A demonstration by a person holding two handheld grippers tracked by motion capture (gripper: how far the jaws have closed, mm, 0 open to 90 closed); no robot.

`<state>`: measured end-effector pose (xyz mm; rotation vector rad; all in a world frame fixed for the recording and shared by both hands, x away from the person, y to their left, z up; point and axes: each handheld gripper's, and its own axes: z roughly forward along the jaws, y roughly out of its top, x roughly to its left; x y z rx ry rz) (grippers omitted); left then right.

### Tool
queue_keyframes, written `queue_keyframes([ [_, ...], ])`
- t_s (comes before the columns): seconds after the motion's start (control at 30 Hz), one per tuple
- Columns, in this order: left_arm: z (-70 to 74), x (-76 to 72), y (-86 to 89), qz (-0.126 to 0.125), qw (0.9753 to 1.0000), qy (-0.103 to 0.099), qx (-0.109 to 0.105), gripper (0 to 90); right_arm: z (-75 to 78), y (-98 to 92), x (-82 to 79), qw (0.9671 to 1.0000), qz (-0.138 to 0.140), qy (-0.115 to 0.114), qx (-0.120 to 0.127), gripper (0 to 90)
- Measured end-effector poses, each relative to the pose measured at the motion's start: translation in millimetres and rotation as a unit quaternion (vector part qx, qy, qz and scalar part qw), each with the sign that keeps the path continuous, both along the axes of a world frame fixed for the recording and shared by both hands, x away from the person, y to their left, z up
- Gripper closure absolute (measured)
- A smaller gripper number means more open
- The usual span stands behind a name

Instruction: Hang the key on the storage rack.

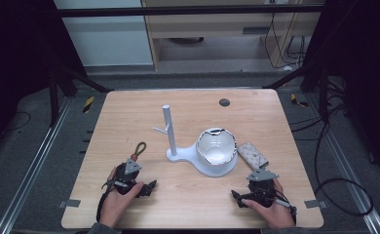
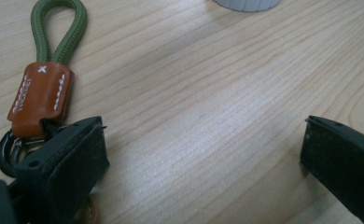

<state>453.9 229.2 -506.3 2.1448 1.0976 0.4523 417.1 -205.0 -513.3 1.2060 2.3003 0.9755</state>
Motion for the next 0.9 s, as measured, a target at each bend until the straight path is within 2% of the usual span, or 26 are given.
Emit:
queue_keyframes([
  [0.07, 4.2, -2.8, 1.3, -0.003, 0.9998, -0.009, -0.019, 6.8, 0.1, 0.0, -0.1, 1.0000, 0.000, 0.000, 0.000, 0.5],
  [0.13, 11.2, -7.9, 0.5, 0.000, 0.9997, -0.021, -0.010, 5.8, 0.1, -0.1, 0.0, 1.0000, 0.000, 0.000, 0.000, 0.5],
  [0.2, 20.0, -11.9, -0.4, -0.007, 0.9998, -0.020, -0.004, 5.8, 0.0, -0.4, 0.0, 1.0000, 0.002, 0.000, 0.000, 0.5],
  [0.27, 31.3, -14.4, 2.8, -0.003, 0.9998, -0.019, -0.001, 5.9, -0.1, -0.4, 0.1, 1.0000, 0.003, -0.001, 0.001, 0.5],
  [0.33, 38.9, -12.7, 9.1, -0.004, 0.9999, -0.009, -0.004, 6.0, 0.0, -0.6, -0.2, 1.0000, 0.004, -0.001, 0.000, 0.5],
  [0.4, 46.4, -6.5, 19.9, 0.004, 0.9999, 0.002, -0.015, 6.0, 0.0, -0.5, -0.5, 1.0000, 0.003, -0.001, 0.000, 0.5],
  [0.5, 57.9, 6.7, 37.9, 0.024, 0.9996, 0.013, -0.005, 6.4, 0.0, -0.5, -0.5, 1.0000, 0.003, -0.001, 0.000, 0.5],
  [0.6, 68.0, 20.6, 54.2, 0.035, 0.9990, 0.027, -0.003, 14.9, 0.0, -0.5, -0.5, 1.0000, 0.003, -0.001, 0.000, 0.5],
  [0.67, 72.8, 29.7, 58.9, 0.034, 0.9987, 0.037, 0.004, 24.6, 0.0, -0.5, -0.4, 1.0000, 0.003, -0.001, 0.000, 0.5],
  [0.7, 72.8, 29.7, 58.9, 0.034, 0.9987, 0.037, 0.004, 25.9, 0.0, -0.5, -0.4, 1.0000, 0.003, -0.001, 0.000, 0.5],
  [0.73, 73.2, 39.8, 58.8, 0.033, 0.9984, 0.044, 0.016, 30.7, 0.0, -0.4, -0.2, 1.0000, 0.003, -0.001, 0.000, 0.5],
  [0.83, 66.9, 54.9, 56.9, 0.024, 0.9970, 0.071, 0.021, 37.0, 0.0, -0.3, -0.2, 1.0000, 0.002, -0.001, 0.000, 0.5],
  [0.9, 62.1, 63.5, 54.6, 0.021, 0.9953, 0.089, 0.033, 41.8, 0.0, -0.3, -0.2, 1.0000, 0.002, -0.001, 0.000, 0.5],
])
